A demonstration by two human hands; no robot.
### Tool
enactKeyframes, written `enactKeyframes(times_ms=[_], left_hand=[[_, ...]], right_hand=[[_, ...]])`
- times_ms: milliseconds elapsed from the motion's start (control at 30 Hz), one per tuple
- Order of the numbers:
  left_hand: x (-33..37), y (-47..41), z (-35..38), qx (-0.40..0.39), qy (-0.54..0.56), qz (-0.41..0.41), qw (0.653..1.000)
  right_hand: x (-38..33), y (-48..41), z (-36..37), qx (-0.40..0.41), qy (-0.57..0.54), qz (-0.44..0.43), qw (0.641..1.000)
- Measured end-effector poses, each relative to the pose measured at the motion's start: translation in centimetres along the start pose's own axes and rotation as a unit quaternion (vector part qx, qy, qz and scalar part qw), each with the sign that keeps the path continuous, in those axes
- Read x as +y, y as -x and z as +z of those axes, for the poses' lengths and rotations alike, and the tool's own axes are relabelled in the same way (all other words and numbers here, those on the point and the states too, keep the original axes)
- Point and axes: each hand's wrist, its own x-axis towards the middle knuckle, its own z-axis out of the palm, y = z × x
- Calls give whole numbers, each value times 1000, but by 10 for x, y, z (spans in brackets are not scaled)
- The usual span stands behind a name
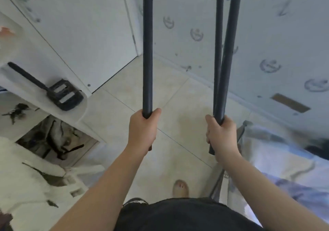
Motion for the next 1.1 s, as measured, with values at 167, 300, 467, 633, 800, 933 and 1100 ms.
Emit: enactKeyframes(times_ms=[167,300,467,633,800,933,1100], left_hand=[[-21,-58,61,-59,-99,-93,989],[-57,-110,96,-109,-177,-182,961],[-108,-170,132,-203,-296,-279,891],[-153,-218,147,-269,-342,-352,829],[-184,-256,154,-244,-250,-467,813],[-199,-282,159,-227,-201,-510,805],[-203,-304,167,-217,-121,-530,811]], right_hand=[[45,-56,-21,18,61,104,993],[86,-94,-19,9,105,230,967],[146,-142,-3,26,132,369,920],[194,-170,25,35,129,475,870],[222,-198,35,14,162,515,842],[235,-218,44,-19,166,505,847],[243,-241,48,-3,194,489,850]])
